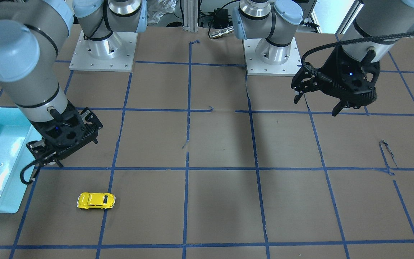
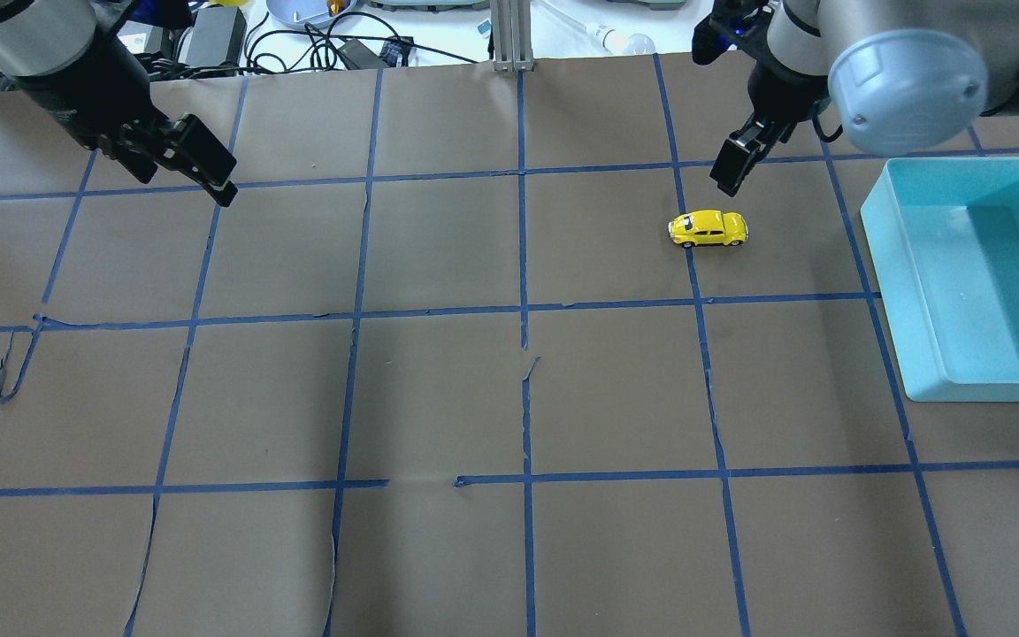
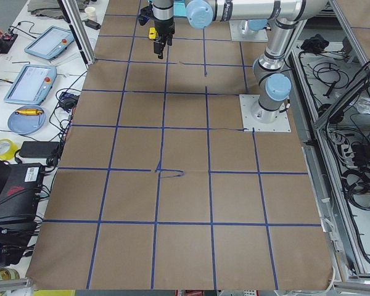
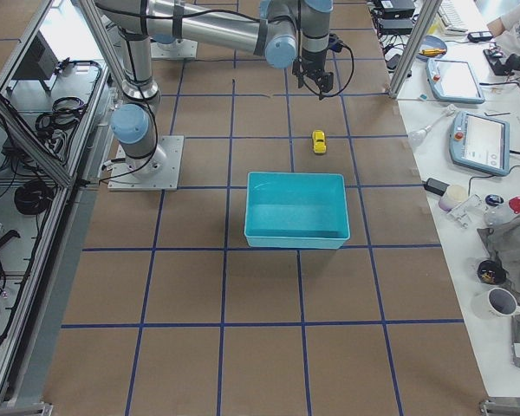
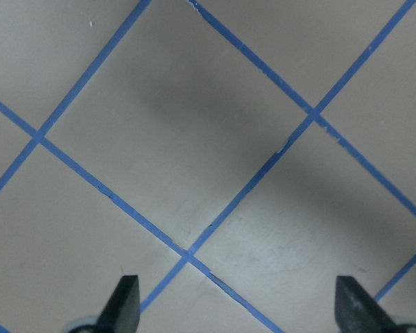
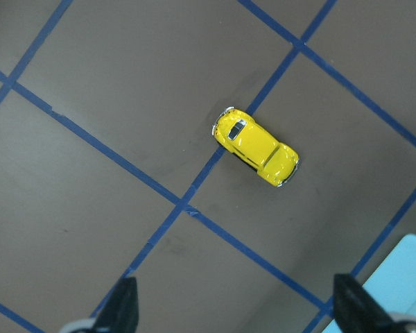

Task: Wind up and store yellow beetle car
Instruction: 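Lower the right gripper onto the yellow car near the bin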

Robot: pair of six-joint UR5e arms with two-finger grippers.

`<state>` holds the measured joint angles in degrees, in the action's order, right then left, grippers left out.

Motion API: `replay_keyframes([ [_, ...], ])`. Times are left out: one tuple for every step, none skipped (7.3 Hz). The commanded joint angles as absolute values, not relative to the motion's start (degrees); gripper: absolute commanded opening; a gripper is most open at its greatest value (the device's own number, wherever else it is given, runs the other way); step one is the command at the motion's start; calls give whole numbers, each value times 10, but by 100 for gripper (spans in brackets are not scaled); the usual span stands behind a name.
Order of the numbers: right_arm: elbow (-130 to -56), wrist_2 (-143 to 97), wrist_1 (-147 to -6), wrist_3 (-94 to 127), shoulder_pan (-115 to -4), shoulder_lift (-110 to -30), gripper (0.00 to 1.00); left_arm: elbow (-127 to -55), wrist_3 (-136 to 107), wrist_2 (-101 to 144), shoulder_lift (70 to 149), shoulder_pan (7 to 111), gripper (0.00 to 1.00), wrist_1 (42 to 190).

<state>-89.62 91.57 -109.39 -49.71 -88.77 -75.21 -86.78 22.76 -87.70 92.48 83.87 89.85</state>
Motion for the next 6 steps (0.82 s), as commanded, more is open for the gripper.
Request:
replay_keyframes([
  [-896,918,-1153,-603,-888,-689,100,-869,88,-878,927,883,100,895],
  [-896,918,-1191,-646,-888,-659,100,-870,50,-877,924,893,100,895],
  [-896,924,-1214,-661,-888,-641,100,-871,41,-873,922,895,100,898],
  [-896,930,-1222,-666,-888,-626,100,-874,24,-876,921,895,100,898],
  [-896,931,-1222,-674,-887,-609,100,-874,24,-880,917,895,100,899],
  [-893,931,-1222,-678,-885,-598,100,-874,24,-879,916,895,100,899],
])
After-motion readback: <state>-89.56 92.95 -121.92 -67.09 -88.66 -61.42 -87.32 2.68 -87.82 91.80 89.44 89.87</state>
